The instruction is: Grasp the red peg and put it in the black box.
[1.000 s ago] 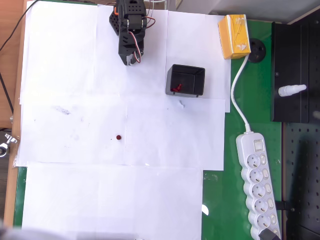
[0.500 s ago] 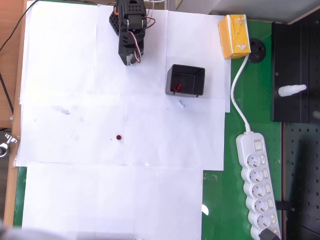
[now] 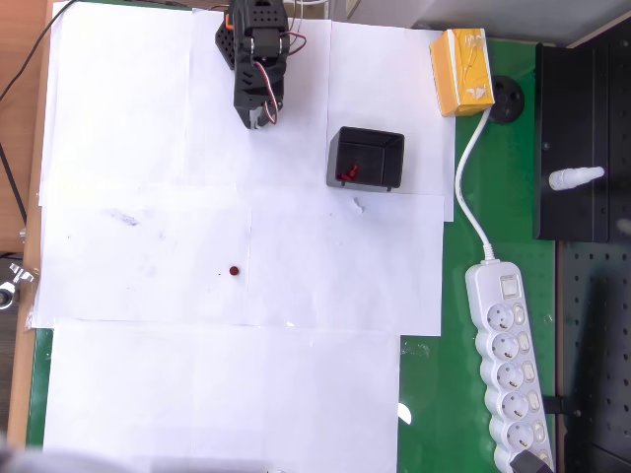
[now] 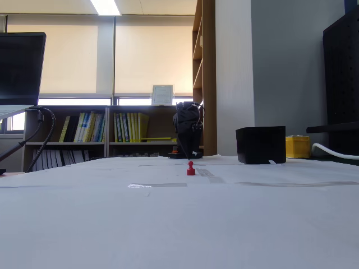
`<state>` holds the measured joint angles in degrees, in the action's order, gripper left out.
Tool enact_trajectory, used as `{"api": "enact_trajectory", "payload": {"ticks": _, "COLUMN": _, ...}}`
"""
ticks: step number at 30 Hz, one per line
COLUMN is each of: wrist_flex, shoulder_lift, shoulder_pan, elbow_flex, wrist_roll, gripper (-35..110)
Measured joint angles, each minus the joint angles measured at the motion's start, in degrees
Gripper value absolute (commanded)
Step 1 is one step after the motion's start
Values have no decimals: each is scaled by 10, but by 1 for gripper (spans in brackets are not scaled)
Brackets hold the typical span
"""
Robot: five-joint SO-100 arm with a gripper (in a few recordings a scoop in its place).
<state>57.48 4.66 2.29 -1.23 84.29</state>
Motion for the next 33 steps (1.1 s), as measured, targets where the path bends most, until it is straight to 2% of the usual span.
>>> {"api": "enact_trajectory", "payload": {"ticks": 11, "wrist_flex": -522, "shoulder_lift": 337, "shoulder_pan": -19, "elbow_flex": -2, "wrist_roll": -16, "gripper": 0}}
{"api": "enact_trajectory", "payload": {"ticks": 21, "wrist_flex": -800, "shoulder_lift": 555, "shoulder_pan": -8, "elbow_flex": -4, "wrist_roll": -31, "gripper": 0}}
{"api": "enact_trajectory", "payload": {"ticks": 29, "wrist_flex": -1122, "shoulder_lift": 825, "shoulder_pan": -4, "elbow_flex": -3, "wrist_roll": -31, "gripper": 0}}
{"api": "enact_trajectory", "payload": {"ticks": 33, "wrist_flex": -1214, "shoulder_lift": 917, "shoulder_pan": -11, "elbow_flex": -2, "wrist_roll": -31, "gripper": 0}}
